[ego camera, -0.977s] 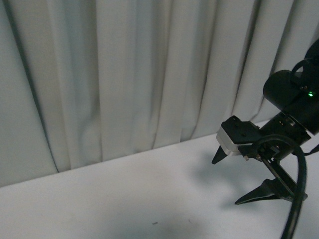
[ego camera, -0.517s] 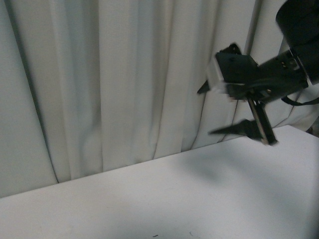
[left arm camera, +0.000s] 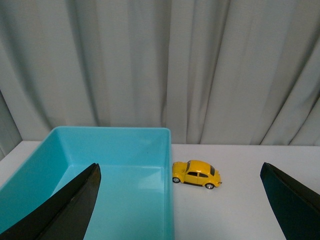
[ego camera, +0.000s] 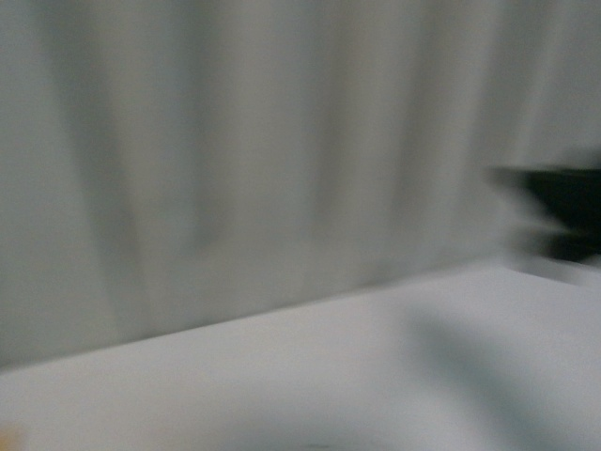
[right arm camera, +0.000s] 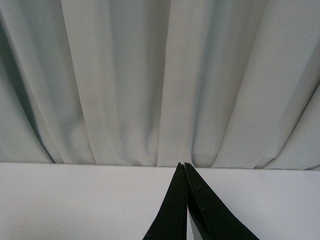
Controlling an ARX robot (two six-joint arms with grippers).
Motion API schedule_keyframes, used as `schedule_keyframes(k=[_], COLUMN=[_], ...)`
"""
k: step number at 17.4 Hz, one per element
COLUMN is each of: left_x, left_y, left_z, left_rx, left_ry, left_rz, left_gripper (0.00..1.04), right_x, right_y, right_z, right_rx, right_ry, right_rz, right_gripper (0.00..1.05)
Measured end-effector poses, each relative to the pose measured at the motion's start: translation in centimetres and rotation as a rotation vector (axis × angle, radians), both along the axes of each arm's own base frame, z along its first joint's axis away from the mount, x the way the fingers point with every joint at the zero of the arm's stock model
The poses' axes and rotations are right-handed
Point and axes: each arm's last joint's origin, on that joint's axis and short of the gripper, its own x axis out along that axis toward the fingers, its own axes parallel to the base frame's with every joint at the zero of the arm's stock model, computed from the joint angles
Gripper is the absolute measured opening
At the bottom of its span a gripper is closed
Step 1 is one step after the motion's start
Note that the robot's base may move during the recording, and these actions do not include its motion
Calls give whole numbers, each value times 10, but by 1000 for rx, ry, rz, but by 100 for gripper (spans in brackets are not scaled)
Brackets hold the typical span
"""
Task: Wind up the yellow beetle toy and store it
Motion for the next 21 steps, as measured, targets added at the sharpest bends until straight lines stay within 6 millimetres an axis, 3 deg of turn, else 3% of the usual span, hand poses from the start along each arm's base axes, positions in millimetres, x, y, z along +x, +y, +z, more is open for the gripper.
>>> schedule_keyframes(k=[2,10,16,21], left_x=[0,0,0,0], left_y=[0,0,0,0], left_z=[0,0,0,0], left_rx=[1,0,0,0], left_ry=[0,0,0,0], left_rz=[-3,-2,-2,-2], left_gripper=[98,98,98,98], right_x=[-16,-47,-59,-67], right_y=[12,12,12,12], right_z=[-1,-22,-33,-30], right_rx=[21,25,28,28], right_ry=[-47,-23,-19,-41], right_rz=[10,1,0,1], right_gripper=[2,2,2,2])
